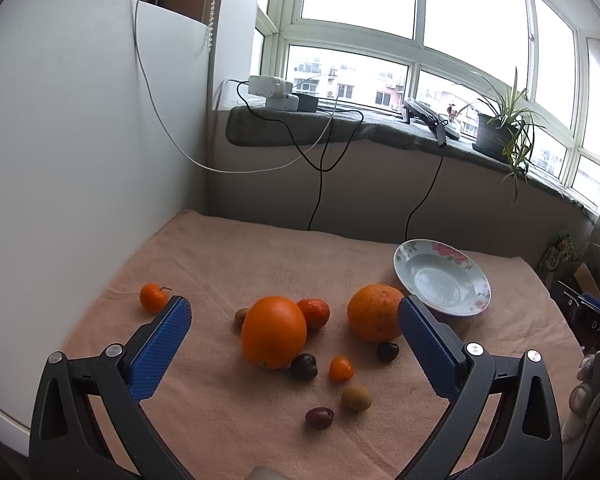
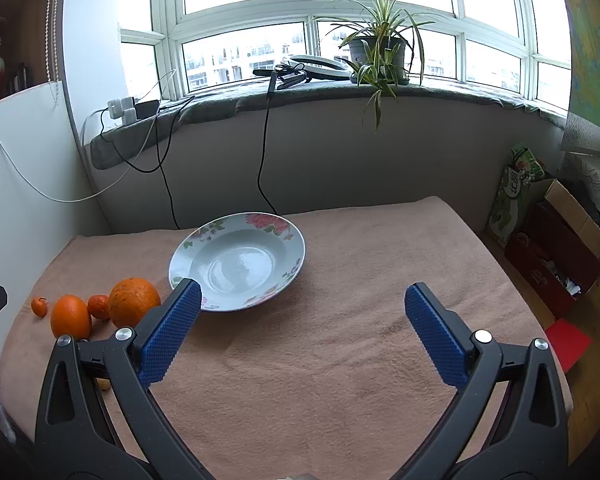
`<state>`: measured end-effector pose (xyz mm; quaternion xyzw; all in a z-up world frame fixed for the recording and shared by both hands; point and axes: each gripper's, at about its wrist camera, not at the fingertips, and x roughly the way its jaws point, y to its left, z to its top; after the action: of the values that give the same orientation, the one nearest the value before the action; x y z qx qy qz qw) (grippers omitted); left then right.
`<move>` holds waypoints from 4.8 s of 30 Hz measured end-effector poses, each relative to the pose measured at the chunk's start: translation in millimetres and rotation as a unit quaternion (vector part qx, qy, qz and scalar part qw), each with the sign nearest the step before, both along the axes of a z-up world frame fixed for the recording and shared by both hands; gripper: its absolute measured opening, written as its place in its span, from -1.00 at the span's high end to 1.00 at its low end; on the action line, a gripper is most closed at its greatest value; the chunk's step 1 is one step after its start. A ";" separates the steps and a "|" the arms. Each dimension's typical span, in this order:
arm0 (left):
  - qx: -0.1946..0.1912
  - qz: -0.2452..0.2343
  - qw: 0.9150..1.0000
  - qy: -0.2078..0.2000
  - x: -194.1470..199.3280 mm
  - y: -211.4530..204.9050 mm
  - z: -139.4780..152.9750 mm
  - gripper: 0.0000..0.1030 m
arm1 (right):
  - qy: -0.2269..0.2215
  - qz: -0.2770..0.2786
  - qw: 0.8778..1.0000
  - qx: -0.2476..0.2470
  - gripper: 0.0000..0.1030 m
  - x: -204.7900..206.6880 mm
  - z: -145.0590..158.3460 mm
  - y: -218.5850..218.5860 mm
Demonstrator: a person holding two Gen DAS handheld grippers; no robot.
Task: Organize fruits
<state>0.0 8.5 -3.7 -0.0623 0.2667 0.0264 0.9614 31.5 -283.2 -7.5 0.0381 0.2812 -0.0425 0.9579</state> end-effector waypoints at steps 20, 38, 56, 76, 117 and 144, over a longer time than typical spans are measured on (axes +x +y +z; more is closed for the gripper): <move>-0.002 -0.001 1.000 0.002 1.0 -3.7 -1.1 -0.99 | 0.008 0.003 1.000 0.008 -1.00 1.9 -1.9 3.1; -0.003 -0.005 1.000 0.000 0.5 -4.9 -2.5 -0.99 | 0.008 0.002 1.000 0.011 -1.00 1.1 -2.3 3.3; -0.002 -0.008 1.000 0.006 4.8 -2.2 -5.4 -0.99 | 0.019 0.001 1.000 0.016 -1.00 5.2 -7.4 3.2; 0.013 -0.015 0.999 0.030 23.5 -7.7 -19.5 -0.98 | 0.061 0.042 0.995 0.066 -1.00 26.2 -30.0 1.2; -0.069 -0.182 0.974 0.119 80.6 -17.1 -58.6 -0.52 | 0.202 0.195 0.928 0.244 -1.00 109.1 -89.4 84.3; -0.045 -0.233 0.959 0.157 113.0 -46.8 -77.4 -0.28 | 0.241 0.206 0.908 0.273 -0.80 136.7 -105.0 120.6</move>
<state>113.1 -38.3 -81.0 -0.0370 0.4225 -0.2007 0.8831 168.2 -162.6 -112.5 0.2276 0.5057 0.2266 0.8007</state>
